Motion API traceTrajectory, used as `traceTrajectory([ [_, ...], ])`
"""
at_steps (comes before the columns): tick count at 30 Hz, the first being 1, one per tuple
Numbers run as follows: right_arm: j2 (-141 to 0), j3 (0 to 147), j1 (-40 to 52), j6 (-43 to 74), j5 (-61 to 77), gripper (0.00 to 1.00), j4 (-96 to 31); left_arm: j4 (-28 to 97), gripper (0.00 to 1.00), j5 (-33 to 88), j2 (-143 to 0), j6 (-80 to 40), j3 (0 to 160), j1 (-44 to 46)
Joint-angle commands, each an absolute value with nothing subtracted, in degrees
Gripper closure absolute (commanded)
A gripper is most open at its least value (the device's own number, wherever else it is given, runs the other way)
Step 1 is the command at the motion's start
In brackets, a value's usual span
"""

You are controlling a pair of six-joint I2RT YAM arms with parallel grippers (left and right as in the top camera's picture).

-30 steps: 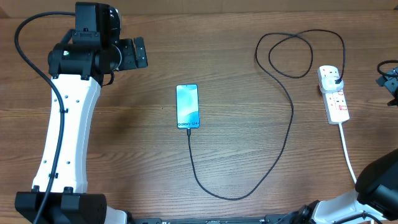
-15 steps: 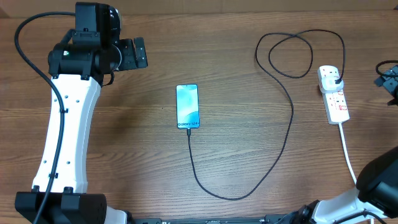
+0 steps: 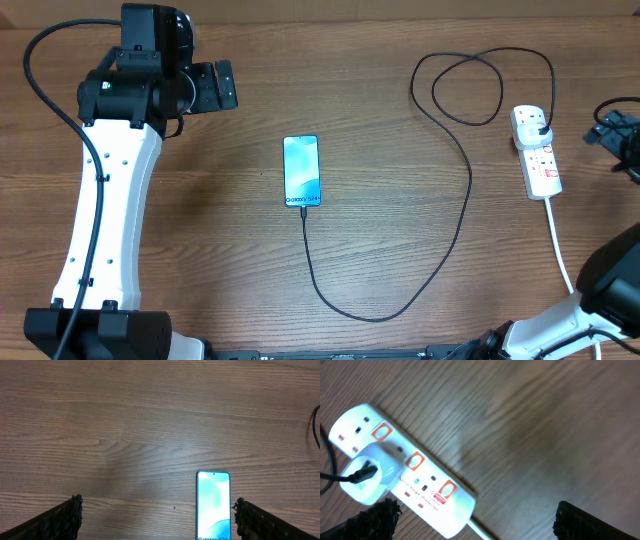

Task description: Plug charger to phone and switch on socket

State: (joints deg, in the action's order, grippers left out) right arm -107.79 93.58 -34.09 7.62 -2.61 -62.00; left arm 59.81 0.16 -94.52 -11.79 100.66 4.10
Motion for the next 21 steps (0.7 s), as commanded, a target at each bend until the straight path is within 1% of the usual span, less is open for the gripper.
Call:
traceTrajectory([
  [1,-111.74,93.71,-34.15,3.55,0.05,0.00,-60.53,59.79,0.00,-0.60,-94.80,-10.72,100.86,4.14],
  [9,-119.28,93.71,-34.15,3.53,0.71,0.00,-59.81,59.77,0.00,-0.60,-94.80,-10.72,100.86,4.12],
  [16,-119.77,93.71,-34.15,3.90,7.88,0.00,-56.38,59.79,0.00,-0.60,-94.80,-10.72,100.86,4.14],
  [19,-119.81,93.71,-34.15,4.71,6.70,0.00,-55.46,59.79,0.00,-0.60,-94.80,-10.72,100.86,4.12],
  [21,-119.81,93.71,-34.15,6.50,3.25,0.00,-55.16,59.79,0.00,-0.60,-94.80,-10.72,100.86,4.14],
])
